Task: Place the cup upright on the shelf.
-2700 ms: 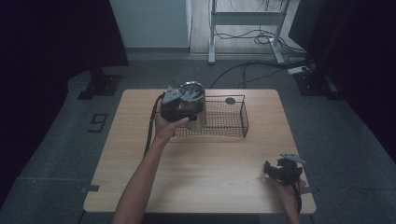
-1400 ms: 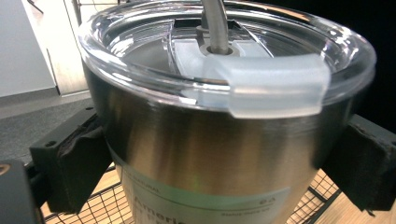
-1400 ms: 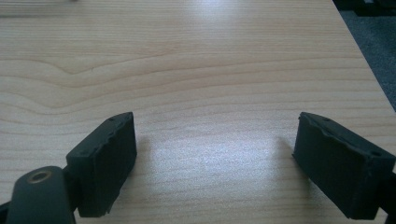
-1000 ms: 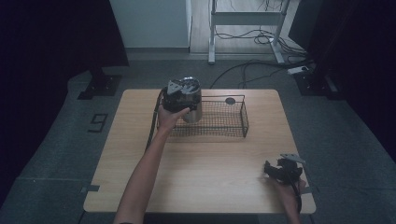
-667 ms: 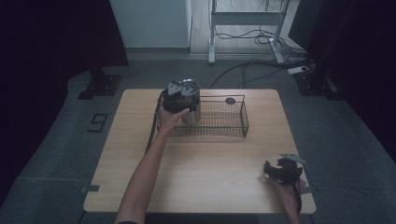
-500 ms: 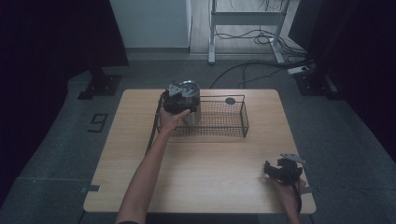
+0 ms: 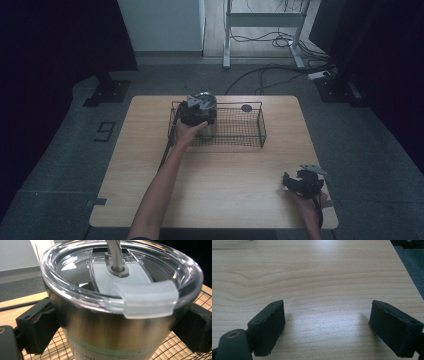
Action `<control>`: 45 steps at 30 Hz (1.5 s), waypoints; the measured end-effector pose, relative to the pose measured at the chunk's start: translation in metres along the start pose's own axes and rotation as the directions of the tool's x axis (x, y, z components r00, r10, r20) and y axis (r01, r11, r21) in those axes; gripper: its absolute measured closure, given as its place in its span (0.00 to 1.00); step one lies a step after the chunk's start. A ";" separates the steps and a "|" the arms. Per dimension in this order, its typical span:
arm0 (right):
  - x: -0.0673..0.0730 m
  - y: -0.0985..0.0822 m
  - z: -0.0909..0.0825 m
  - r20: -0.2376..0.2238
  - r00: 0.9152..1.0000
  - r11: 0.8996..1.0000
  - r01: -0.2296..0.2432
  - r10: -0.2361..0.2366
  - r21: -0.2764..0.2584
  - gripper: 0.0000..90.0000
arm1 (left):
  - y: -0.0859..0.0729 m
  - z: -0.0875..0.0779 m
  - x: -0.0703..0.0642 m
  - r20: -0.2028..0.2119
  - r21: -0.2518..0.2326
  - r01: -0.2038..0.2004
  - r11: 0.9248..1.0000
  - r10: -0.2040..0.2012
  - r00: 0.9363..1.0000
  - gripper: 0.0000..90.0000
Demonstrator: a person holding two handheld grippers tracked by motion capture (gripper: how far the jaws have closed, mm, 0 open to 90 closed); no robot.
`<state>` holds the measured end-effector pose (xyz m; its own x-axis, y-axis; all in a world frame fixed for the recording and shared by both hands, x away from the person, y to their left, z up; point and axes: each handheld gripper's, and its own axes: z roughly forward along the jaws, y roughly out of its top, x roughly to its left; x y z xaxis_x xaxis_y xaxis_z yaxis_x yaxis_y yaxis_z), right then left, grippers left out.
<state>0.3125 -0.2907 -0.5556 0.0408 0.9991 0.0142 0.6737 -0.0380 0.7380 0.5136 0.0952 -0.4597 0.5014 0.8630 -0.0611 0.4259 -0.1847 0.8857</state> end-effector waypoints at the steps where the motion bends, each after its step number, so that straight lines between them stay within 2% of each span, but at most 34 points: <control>1: 0.000 0.000 0.000 0.000 1.000 1.000 0.000 0.000 0.000 0.14 | -0.001 0.001 0.000 -0.002 0.004 0.001 1.000 -0.001 1.000 0.05; 4: 0.000 0.000 0.000 0.000 1.000 1.000 0.000 0.000 0.000 0.14 | -0.005 0.004 0.000 -0.004 0.019 0.003 1.000 -0.003 1.000 0.05; 7: 0.000 0.000 0.000 0.000 1.000 1.000 0.000 0.000 0.000 0.14 | -0.006 0.005 -0.002 -0.010 0.014 0.000 1.000 0.000 1.000 0.05; 11: 0.000 0.000 0.000 0.000 1.000 1.000 0.000 0.000 0.000 0.14 | -0.006 0.005 -0.004 -0.012 0.019 -0.014 1.000 0.014 1.000 0.05; 12: 0.000 0.000 0.000 0.000 1.000 1.000 0.000 0.000 0.000 0.14 | -0.008 0.005 -0.005 -0.010 0.022 -0.027 0.999 0.028 1.000 0.05; 15: 0.000 0.000 0.000 0.000 1.000 1.000 0.000 0.000 0.000 0.14 | -0.008 0.003 -0.005 -0.010 0.026 -0.027 0.999 0.027 1.000 0.04; 17: 0.000 0.000 0.000 0.000 1.000 1.000 0.000 0.000 0.000 0.14 | -0.010 0.001 -0.007 -0.017 0.024 -0.038 0.999 0.039 0.999 0.04; 20: 0.000 0.000 0.000 0.000 1.000 1.000 0.000 0.000 0.000 0.14 | -0.010 -0.003 -0.007 -0.029 0.008 -0.031 0.999 0.031 0.999 0.02; 22: 0.000 0.000 0.000 0.000 1.000 1.000 0.001 -0.001 0.000 0.14 | -0.007 -0.009 -0.005 -0.016 -0.013 -0.015 1.000 0.015 1.000 0.00; 24: 0.000 0.000 0.000 0.000 1.000 1.000 0.001 -0.001 0.000 0.14 | -0.007 -0.013 -0.005 -0.014 -0.020 -0.012 1.000 0.012 1.000 0.00; 28: 0.000 0.000 0.000 0.001 1.000 1.000 0.001 -0.001 0.001 0.14 | -0.007 -0.029 -0.007 -0.012 -0.058 -0.008 0.998 0.007 1.000 0.00; 31: 0.000 0.000 0.000 0.000 1.000 1.000 0.000 0.000 0.001 0.14 | -0.007 -0.037 -0.007 -0.013 -0.065 -0.010 0.998 0.009 1.000 0.00; 35: 0.000 0.000 0.000 0.000 1.000 1.000 0.001 -0.001 0.001 0.14 | -0.012 -0.054 -0.007 0.025 -0.045 0.000 0.999 0.001 1.000 0.00; 38: 0.000 0.000 0.000 0.001 1.000 1.000 0.001 -0.001 0.001 0.14 | -0.017 -0.063 -0.008 0.030 -0.021 -0.011 1.000 0.011 0.999 0.00; 45: 0.000 0.000 0.000 0.002 1.000 1.000 -0.002 0.002 0.002 0.14 | -0.026 -0.082 -0.008 0.050 -0.020 -0.022 1.000 0.023 0.999 0.01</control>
<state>0.3126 -0.2902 -0.5554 0.0431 0.9990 0.0143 0.6753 -0.0397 0.7365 0.4364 0.1314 -0.4449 0.5477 0.8342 -0.0638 0.3997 -0.1939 0.8959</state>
